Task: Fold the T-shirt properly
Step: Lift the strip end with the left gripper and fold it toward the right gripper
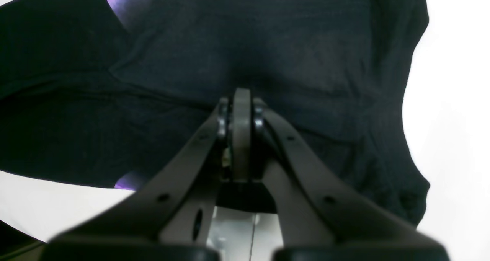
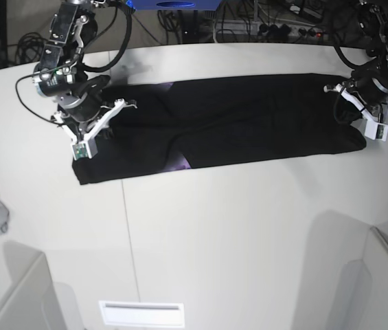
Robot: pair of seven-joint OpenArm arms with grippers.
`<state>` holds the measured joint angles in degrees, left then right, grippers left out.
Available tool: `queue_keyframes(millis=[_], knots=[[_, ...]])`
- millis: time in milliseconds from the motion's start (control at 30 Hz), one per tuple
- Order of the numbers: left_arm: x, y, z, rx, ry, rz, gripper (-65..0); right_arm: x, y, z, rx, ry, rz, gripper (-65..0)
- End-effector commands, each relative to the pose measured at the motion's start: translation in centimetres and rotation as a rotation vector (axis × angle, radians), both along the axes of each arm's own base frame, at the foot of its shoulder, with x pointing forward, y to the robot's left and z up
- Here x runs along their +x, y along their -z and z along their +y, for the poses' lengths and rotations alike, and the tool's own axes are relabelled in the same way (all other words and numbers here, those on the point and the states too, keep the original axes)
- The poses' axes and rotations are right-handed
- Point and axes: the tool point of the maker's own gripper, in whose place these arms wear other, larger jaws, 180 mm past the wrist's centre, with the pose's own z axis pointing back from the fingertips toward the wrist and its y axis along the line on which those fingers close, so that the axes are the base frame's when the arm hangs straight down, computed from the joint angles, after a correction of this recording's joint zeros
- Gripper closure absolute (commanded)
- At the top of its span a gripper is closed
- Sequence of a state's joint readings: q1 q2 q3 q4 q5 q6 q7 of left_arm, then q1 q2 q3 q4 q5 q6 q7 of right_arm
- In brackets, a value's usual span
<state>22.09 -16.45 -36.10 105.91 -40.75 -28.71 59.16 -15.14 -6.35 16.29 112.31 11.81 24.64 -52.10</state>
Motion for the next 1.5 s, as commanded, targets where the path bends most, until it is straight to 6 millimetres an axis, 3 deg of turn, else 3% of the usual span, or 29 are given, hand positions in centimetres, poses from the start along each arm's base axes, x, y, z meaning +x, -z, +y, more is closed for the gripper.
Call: queue_keyframes(millis=[0,600,767,1033,1133,1467], knots=[[0.7,-0.9,-0.3,0.000,0.008,-0.034,0.0,0.8,-1.2,0.0,0.008,0.004,-0.053,0.0],[3.1,0.2,-12.9,-0.187,0.183,0.005,0.0,0.4,-1.0,-0.2,0.005,0.008,-0.044,0.0],[3.2,0.5,-15.5,-0.233,0.195,0.026,0.0,0.1,-0.8,-2.3,-0.009,0.070,-0.034,0.0],[4.1,-0.3,-19.9,-0.297,0.273,0.013,0.0,-0.3,-0.6,-3.7,-0.024,0.109,-0.025,0.0],[3.9,-0.2,-20.9,-0.307,0.291,0.018,0.0,-0.3,-0.6,-3.8,-0.026,0.107,-0.024,0.0],[4.6,-0.8,-21.4,-0.324,0.293,-0.004,0.0,-0.6,-0.4,-3.8,-0.026,0.107,-0.018,0.0]])
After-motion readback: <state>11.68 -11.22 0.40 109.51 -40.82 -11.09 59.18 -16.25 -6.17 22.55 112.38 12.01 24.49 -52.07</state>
